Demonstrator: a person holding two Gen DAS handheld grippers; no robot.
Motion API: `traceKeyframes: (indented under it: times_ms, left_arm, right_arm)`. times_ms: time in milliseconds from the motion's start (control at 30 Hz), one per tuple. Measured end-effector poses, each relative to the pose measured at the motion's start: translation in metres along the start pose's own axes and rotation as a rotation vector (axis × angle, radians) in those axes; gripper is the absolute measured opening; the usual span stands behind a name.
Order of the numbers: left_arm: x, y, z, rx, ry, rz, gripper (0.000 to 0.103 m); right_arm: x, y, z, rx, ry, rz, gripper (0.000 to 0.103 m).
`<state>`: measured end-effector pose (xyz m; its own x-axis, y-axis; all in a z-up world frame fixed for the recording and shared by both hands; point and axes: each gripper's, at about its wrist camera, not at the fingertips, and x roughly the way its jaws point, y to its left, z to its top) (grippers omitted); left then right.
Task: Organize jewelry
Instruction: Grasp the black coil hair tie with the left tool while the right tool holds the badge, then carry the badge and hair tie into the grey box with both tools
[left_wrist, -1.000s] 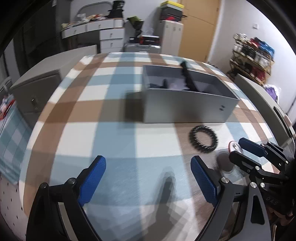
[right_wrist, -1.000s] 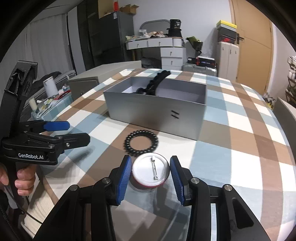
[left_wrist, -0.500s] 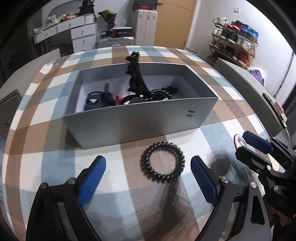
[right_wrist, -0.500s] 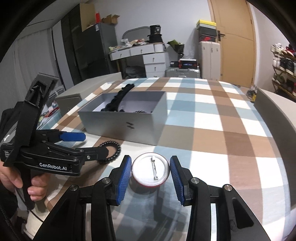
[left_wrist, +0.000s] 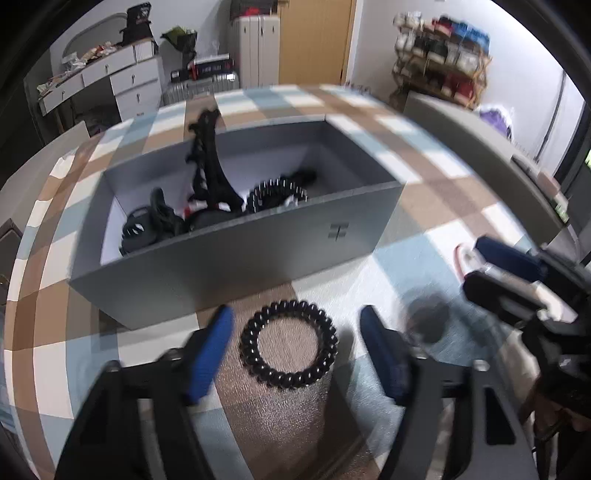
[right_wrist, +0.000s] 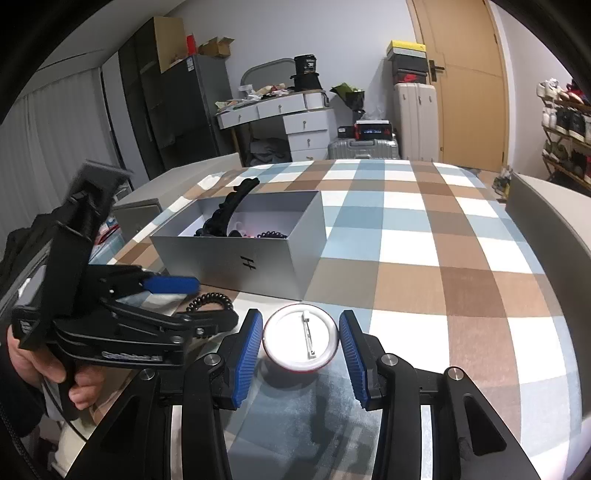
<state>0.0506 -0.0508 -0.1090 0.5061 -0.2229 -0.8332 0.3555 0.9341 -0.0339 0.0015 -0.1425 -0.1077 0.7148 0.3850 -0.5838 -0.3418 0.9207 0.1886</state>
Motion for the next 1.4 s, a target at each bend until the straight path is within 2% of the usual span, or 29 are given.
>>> traceKeyframes:
  times_ms: [67,200,400,667,1000,1167,1400]
  left_arm:
    - [0.0,-0.002,-0.001,0.017,-0.005,0.015,0.043]
    - [-0.004,-0.005,-0.003,0.032,-0.002,-0.017,0.035]
    - [-0.018,-0.007,-0.004,0.05,-0.049,-0.031,0.034]
    - [-0.051,0.002,0.001,-0.007,-0.152,-0.089,0.034]
    - [-0.075,0.032,0.018,-0.054,-0.276,-0.038,0.034]
    - [-0.074,0.05,0.03,-0.088,-0.309,-0.011,0.034]
    - [-0.066,0.074,0.04,-0.156,-0.327,-0.015,0.034]
  right_arm:
    - [-0.001,-0.001,0.0,0.004,-0.002,0.004,0.042]
    - [-0.003,-0.001,0.001,0.003,-0.009,0.001,0.042]
    - [-0.005,0.001,0.003,-0.004,-0.018,0.001,0.042]
    - [-0.007,0.009,0.015,-0.011,-0.04,0.03,0.042]
    - [0.002,0.022,0.044,-0.028,-0.076,0.083,0.042]
    - [0.013,0.029,0.062,-0.048,-0.094,0.108,0.042]
    - [0.031,0.036,0.083,-0.08,-0.104,0.128,0.042]
